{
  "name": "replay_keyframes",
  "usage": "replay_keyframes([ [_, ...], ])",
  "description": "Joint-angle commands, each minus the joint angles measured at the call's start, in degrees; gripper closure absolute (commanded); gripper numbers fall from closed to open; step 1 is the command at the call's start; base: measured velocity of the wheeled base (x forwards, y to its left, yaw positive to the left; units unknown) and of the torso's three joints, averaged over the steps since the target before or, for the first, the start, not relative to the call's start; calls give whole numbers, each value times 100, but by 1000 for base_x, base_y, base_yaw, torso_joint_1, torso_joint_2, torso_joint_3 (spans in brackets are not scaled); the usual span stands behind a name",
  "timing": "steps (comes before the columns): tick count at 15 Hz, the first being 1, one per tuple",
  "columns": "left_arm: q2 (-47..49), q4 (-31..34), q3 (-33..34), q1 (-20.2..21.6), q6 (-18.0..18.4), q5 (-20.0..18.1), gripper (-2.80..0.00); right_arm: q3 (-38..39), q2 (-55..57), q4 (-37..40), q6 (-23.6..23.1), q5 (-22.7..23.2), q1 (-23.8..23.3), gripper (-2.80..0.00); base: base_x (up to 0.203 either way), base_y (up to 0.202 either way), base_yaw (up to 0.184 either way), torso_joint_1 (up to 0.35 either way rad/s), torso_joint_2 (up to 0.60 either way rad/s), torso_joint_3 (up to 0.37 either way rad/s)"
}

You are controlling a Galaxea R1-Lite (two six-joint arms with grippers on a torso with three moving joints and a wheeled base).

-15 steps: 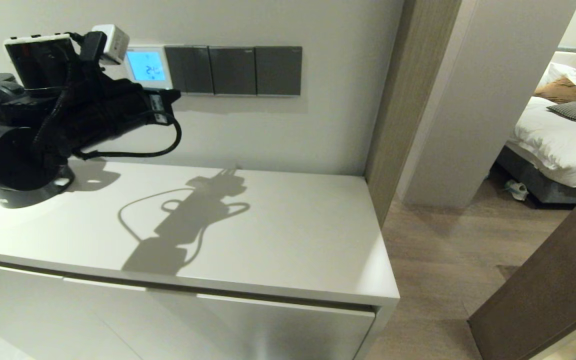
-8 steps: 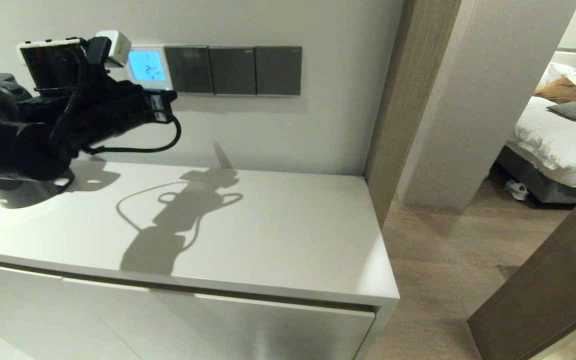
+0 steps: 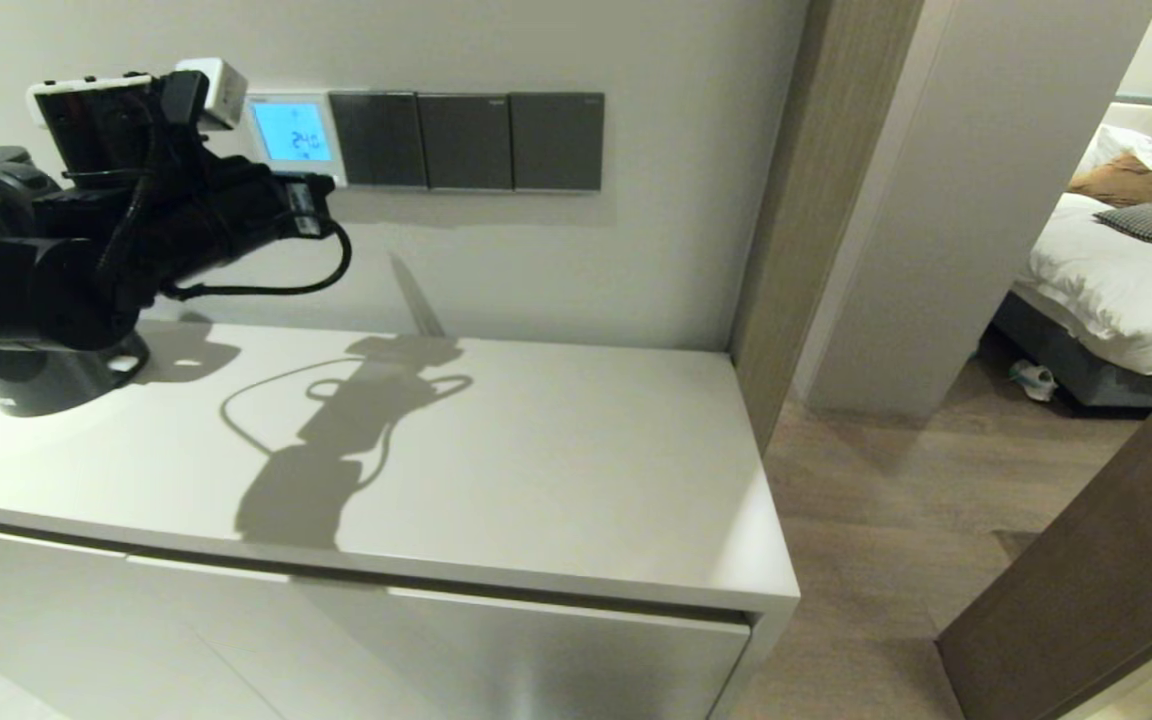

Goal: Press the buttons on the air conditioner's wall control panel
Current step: Turn off the central air conditioner

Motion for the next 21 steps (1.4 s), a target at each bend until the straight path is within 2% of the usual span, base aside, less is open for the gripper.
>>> replay_keyframes([
  [1, 98, -21, -71, -2, -1, -6, 0, 9, 8, 0, 3, -2, 2, 0, 0, 0, 0, 0, 0, 0],
  [21, 398, 6, -360, 139, -27, 3, 0, 9, 8, 0, 3, 6, 2, 0, 0, 0, 0, 0, 0, 0],
])
